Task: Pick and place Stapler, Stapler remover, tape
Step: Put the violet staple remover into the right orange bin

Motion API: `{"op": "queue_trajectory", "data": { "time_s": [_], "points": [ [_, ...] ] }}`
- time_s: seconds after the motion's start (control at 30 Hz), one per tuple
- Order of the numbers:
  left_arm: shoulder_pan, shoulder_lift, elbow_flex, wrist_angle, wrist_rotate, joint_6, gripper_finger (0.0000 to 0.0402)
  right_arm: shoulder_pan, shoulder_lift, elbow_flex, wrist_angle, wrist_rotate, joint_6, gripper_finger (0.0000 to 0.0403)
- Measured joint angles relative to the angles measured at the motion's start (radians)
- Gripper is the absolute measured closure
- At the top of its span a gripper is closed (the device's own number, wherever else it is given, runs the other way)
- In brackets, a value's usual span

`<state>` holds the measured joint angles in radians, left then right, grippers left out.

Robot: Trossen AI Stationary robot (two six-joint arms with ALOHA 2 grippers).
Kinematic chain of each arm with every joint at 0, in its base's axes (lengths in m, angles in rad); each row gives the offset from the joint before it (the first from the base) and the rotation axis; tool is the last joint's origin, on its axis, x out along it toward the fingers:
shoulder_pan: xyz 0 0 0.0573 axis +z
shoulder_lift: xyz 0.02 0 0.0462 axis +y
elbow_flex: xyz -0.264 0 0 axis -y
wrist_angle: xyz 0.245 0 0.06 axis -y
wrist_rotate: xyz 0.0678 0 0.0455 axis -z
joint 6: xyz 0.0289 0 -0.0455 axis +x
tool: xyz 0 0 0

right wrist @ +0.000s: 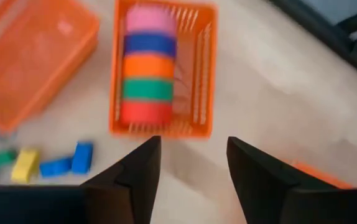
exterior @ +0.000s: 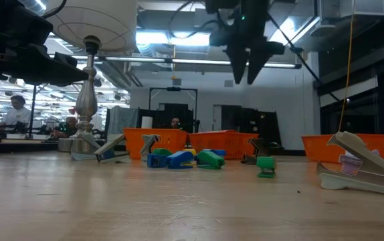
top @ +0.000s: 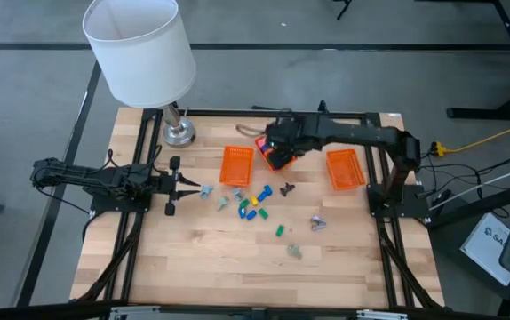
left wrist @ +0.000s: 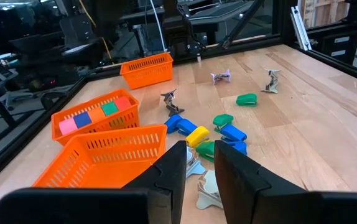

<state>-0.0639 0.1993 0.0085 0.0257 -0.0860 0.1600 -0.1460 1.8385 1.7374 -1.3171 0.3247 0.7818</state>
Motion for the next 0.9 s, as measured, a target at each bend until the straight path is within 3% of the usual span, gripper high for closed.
{"op": "queue_trajectory", "data": {
  "time_s": [0.9],
  "points": [
    [0.000,0.000,0.000,0.000,0.000,0.000,0.0324,0.541,0.064,-0.010,-0.001,-0.008,0.393,0.0223]
  ]
}}
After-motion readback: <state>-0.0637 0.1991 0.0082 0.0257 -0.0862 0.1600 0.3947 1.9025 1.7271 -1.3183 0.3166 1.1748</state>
